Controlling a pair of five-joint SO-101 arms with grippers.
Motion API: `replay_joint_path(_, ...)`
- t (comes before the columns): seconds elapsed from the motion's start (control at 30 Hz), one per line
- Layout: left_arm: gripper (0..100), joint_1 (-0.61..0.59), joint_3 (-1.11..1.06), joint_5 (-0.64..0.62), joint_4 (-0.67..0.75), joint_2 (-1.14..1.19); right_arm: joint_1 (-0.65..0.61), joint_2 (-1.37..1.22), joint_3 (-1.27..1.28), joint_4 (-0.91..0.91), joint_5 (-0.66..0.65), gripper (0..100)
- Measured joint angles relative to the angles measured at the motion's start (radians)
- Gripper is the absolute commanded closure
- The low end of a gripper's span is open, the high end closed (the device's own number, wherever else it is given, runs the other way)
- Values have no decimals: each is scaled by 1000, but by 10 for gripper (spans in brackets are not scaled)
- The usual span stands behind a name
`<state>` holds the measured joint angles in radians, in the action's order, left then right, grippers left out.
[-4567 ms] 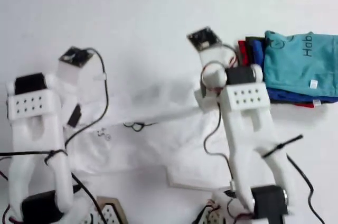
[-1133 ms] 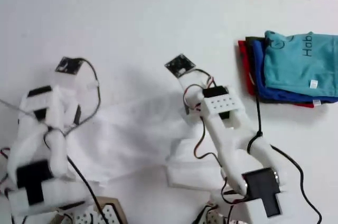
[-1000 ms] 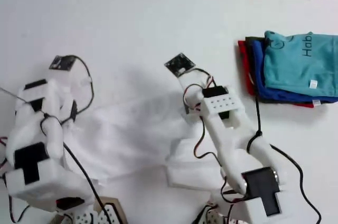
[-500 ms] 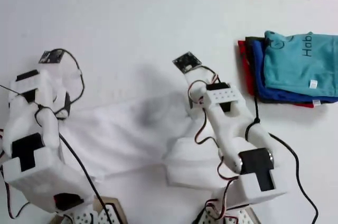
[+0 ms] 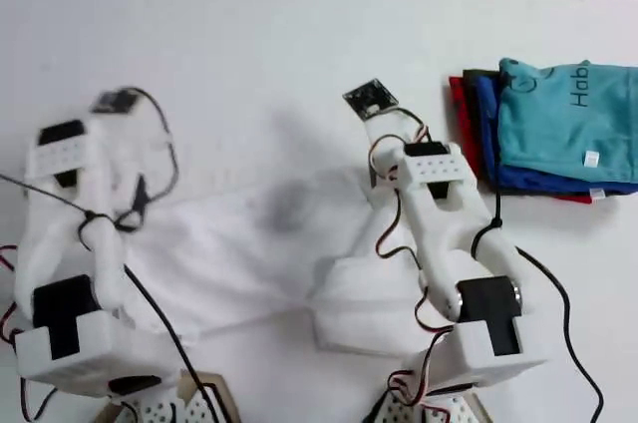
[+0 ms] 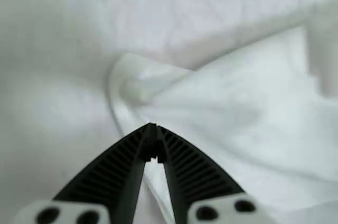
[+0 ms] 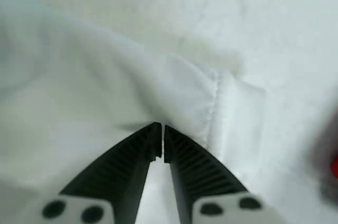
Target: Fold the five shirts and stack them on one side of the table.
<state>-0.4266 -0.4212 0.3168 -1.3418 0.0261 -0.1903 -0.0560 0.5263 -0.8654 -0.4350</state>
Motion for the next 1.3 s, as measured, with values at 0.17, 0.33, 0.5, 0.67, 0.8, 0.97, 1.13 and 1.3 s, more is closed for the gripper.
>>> replay_joint_path(0.17, 973, 23, -135, 0, 153, 0, -92, 68, -5, -49, 0, 981)
replay_joint_path(0.33, 973, 28, -215, 0, 265, -2, -140, 44, -14, -12, -2, 981)
replay_joint_path(0.5, 973, 61, -242, 0, 288, -12, -91, -91, -63, 25, -2, 981)
replay_joint_path(0.67, 973, 72, -242, 0, 292, -12, -37, -224, -198, 9, 0, 981)
replay_joint_path(0.8, 974, 80, -196, 0, 282, 0, -34, -322, -339, -57, -2, 981)
replay_joint_path(0.97, 974, 83, 28, -2, 176, 183, -34, -450, -545, -138, -2, 981)
replay_joint_path(1.13, 974, 84, 342, -3, 14, 404, -32, -542, -713, -209, -2, 981)
replay_joint_path(1.3, 974, 86, 565, -3, -87, 488, -31, -560, -815, -261, 23, 981)
